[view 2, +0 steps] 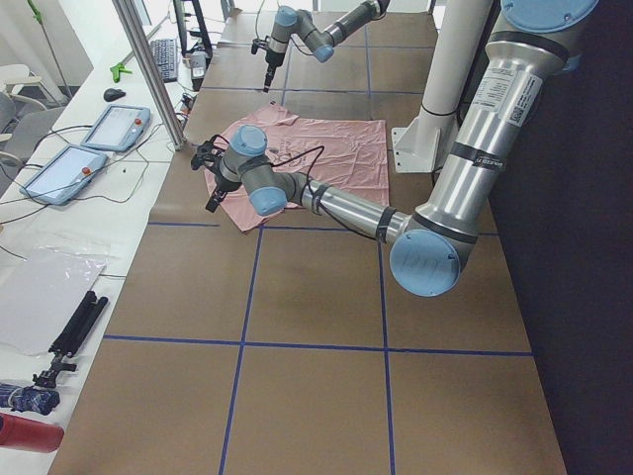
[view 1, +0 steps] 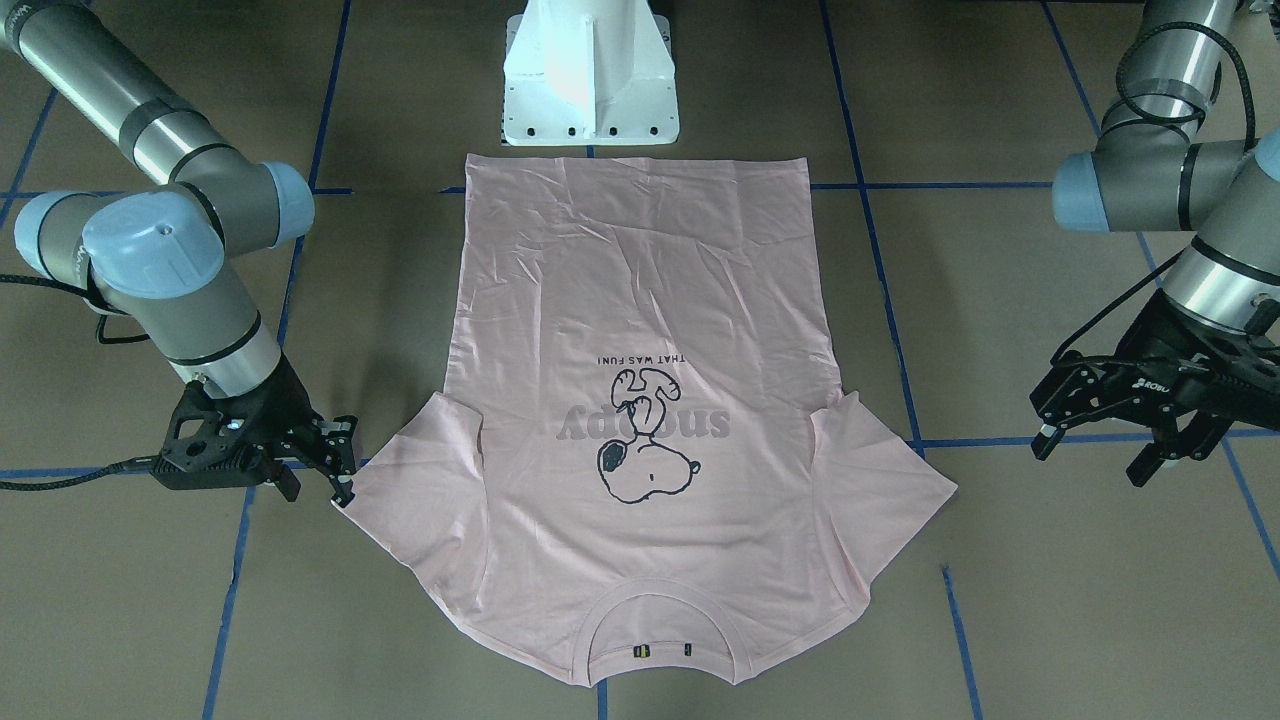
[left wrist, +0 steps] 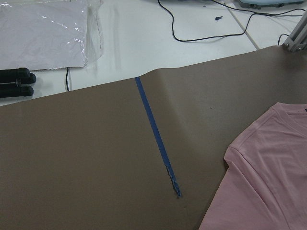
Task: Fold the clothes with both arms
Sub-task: 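Move the right gripper toward the shirt sleeve nearest it, then fold the sleeve nearest the right gripper inward toward the collar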
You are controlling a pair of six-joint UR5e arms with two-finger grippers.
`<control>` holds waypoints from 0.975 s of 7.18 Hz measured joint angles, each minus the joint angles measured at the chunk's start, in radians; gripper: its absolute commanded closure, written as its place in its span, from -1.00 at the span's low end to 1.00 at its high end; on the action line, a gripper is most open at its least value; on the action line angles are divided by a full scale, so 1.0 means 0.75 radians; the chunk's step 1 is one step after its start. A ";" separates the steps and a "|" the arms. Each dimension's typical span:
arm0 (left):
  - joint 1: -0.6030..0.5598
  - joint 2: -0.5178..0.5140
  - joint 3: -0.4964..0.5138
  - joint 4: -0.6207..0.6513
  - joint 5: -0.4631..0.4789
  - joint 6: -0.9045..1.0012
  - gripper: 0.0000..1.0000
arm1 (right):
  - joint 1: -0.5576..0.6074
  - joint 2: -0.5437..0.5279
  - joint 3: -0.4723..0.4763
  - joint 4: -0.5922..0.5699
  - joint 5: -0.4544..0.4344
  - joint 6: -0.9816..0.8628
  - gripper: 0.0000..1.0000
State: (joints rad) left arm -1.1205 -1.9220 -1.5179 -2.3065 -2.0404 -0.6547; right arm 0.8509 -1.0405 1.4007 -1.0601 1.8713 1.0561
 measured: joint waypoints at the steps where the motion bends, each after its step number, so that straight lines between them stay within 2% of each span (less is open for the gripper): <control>1: 0.001 0.000 0.000 0.000 0.000 0.000 -0.99 | -0.006 0.011 -0.038 0.011 -0.009 0.001 -0.11; 7: 0.001 -0.003 -0.001 -0.001 0.000 0.003 -0.99 | -0.089 0.003 -0.096 0.016 -0.085 -0.001 -0.11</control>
State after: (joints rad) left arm -1.1198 -1.9242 -1.5186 -2.3071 -2.0402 -0.6521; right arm 0.7839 -1.0385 1.3286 -1.0482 1.8076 1.0552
